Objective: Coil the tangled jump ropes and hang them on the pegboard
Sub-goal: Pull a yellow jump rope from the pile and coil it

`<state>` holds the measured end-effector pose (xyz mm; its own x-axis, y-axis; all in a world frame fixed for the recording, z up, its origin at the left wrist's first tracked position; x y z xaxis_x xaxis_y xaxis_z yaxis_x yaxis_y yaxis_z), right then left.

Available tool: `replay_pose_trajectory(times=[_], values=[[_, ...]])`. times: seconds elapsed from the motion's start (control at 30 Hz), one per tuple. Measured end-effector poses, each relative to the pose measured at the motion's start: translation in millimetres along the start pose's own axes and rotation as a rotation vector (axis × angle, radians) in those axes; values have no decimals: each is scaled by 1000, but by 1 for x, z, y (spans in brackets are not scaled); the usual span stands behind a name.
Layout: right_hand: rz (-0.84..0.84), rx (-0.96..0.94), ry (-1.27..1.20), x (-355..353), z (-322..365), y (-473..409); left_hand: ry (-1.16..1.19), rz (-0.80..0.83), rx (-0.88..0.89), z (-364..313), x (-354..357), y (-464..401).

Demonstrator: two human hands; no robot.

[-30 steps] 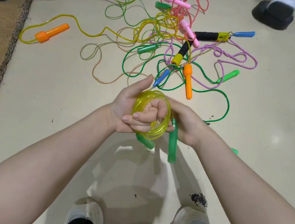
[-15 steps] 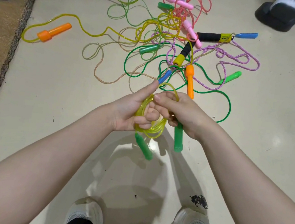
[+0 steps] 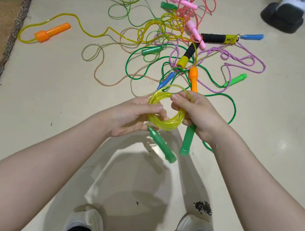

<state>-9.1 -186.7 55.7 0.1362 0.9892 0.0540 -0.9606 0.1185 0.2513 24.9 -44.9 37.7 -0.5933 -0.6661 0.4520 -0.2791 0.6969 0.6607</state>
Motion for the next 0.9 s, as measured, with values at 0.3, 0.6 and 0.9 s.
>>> replay_pose_trajectory(times=[0.3, 0.6, 0.9], values=[[35, 31, 80, -3, -5, -2, 26, -212, 96, -7, 5, -3], [587, 274, 514, -17, -20, 17, -509, -603, 60, -16, -16, -1], [101, -39, -231, -7, 20, -7, -575, -502, -20, -10, -3, 0]])
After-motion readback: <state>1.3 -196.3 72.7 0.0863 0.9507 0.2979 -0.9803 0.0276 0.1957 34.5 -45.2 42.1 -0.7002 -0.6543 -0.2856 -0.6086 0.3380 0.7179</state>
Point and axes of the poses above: each hand's wrist, its own y-axis away from the middle knuckle, its own x-axis out of the palm, z = x × y, the point moved 4 cm from there along -y, towards the middle knuckle, and after that the axes turned 14 degrees about -x, right-handed, at the moved point
